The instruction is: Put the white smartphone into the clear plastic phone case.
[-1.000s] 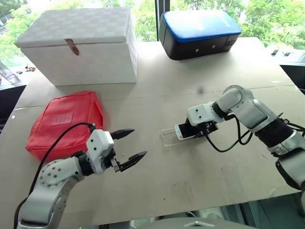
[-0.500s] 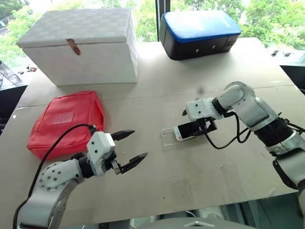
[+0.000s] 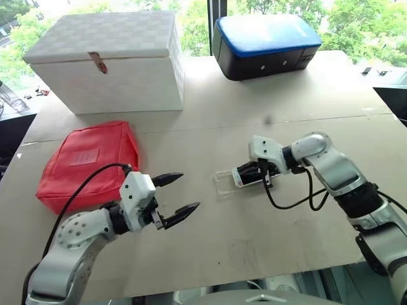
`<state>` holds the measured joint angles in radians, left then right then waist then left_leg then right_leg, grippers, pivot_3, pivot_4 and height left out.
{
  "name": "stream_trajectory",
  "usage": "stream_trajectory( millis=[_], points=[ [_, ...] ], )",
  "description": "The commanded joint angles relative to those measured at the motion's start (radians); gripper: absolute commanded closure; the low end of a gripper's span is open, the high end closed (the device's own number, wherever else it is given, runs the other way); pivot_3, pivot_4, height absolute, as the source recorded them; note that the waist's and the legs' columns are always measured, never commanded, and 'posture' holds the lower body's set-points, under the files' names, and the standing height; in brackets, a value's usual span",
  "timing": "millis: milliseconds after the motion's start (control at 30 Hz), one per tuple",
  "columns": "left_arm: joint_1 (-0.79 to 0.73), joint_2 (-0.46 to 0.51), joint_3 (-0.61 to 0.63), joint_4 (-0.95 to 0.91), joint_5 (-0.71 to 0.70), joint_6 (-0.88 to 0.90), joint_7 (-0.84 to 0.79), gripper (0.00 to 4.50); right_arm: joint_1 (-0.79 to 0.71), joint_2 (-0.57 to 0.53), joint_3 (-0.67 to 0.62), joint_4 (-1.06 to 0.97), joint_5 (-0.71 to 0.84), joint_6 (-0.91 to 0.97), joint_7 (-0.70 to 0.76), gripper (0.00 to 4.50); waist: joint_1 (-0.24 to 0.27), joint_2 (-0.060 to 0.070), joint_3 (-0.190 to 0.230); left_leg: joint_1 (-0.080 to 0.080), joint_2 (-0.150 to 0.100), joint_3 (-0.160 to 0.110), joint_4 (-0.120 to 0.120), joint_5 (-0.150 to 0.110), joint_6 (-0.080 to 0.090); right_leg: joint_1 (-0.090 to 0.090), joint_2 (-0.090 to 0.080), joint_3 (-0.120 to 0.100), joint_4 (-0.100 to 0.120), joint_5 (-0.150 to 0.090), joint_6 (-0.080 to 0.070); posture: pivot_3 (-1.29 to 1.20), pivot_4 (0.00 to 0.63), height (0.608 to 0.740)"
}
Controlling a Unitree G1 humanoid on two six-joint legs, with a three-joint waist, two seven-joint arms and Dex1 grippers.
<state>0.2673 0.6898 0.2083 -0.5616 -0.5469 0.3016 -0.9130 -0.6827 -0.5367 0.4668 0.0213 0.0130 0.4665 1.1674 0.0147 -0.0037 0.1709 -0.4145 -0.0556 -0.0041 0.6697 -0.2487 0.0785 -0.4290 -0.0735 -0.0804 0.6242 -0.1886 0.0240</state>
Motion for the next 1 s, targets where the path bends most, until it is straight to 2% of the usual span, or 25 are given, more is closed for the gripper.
stream_trajectory(
  millis=[33, 133, 233, 467, 533, 700, 800, 1000],
  points=[
    [0.012, 0.015, 0.036, -0.043, -0.037, 0.006, -0.012, 0.00, 0.039, -0.022, 0.099, 0.055, -0.113, 0.016, -0.027, 4.41, 0.000, -0.001, -0.004, 0.001, 0.000, 0.000, 0.000, 0.000, 0.000, 0.001, 0.000, 0.000, 0.000, 0.000, 0.000, 0.00, 0.150, 0.740],
    [0.012, 0.022, 0.039, -0.028, -0.034, 0.000, -0.022, 0.00, 0.055, -0.006, 0.142, 0.076, -0.139, 0.039, -0.038, 4.41, 0.001, -0.002, -0.009, 0.005, 0.001, 0.000, 0.000, 0.000, 0.000, 0.004, 0.000, -0.001, 0.000, -0.002, -0.003, 0.00, 0.150, 0.740],
    [0.007, 0.023, 0.033, -0.021, -0.033, 0.001, -0.028, 0.00, 0.068, 0.004, 0.152, 0.093, -0.142, 0.062, -0.039, 4.41, 0.000, -0.001, -0.014, 0.017, 0.001, 0.000, -0.001, -0.003, 0.005, 0.017, 0.000, -0.001, 0.000, -0.005, 0.001, 0.00, 0.150, 0.740],
    [-0.010, 0.019, 0.017, -0.009, -0.028, 0.006, -0.036, 0.00, 0.091, 0.021, 0.131, 0.117, -0.132, 0.122, -0.054, 4.41, 0.001, -0.002, -0.027, 0.019, 0.002, -0.001, -0.002, -0.004, 0.005, 0.017, 0.000, -0.001, 0.001, -0.005, 0.001, 0.00, 0.150, 0.740],
    [-0.016, 0.016, 0.008, -0.005, -0.023, 0.006, -0.036, 0.00, 0.100, 0.038, 0.088, 0.094, -0.089, 0.151, -0.062, 4.41, 0.001, -0.001, -0.031, 0.020, 0.002, -0.001, -0.002, -0.004, 0.005, 0.017, 0.000, -0.001, 0.002, -0.005, 0.001, 0.00, 0.150, 0.740],
    [-0.034, 0.008, -0.013, 0.006, -0.007, 0.001, -0.030, 0.00, 0.127, 0.086, -0.126, -0.085, 0.098, 0.249, -0.090, 4.41, 0.001, -0.001, -0.030, 0.019, 0.002, -0.001, -0.002, -0.004, 0.005, 0.016, 0.000, 0.000, 0.002, -0.005, 0.001, 0.00, 0.150, 0.740],
    [-0.042, 0.004, -0.028, 0.011, 0.000, -0.002, -0.024, 0.00, 0.135, 0.072, -0.226, -0.234, 0.186, 0.323, -0.111, 4.41, 0.001, 0.008, -0.019, 0.015, 0.001, -0.001, -0.003, -0.004, 0.005, 0.013, 0.000, 0.000, 0.001, -0.005, 0.001, 0.00, 0.150, 0.740],
    [-0.072, -0.002, -0.070, 0.035, 0.025, -0.002, -0.020, 0.00, 0.106, -0.011, -0.332, -0.485, 0.255, 0.492, -0.211, 4.41, 0.001, 0.009, -0.014, -0.001, 0.001, -0.001, -0.003, 0.000, 0.000, -0.003, 0.001, -0.001, 0.001, 0.000, 0.000, 0.00, 0.150, 0.740]
  ],
)
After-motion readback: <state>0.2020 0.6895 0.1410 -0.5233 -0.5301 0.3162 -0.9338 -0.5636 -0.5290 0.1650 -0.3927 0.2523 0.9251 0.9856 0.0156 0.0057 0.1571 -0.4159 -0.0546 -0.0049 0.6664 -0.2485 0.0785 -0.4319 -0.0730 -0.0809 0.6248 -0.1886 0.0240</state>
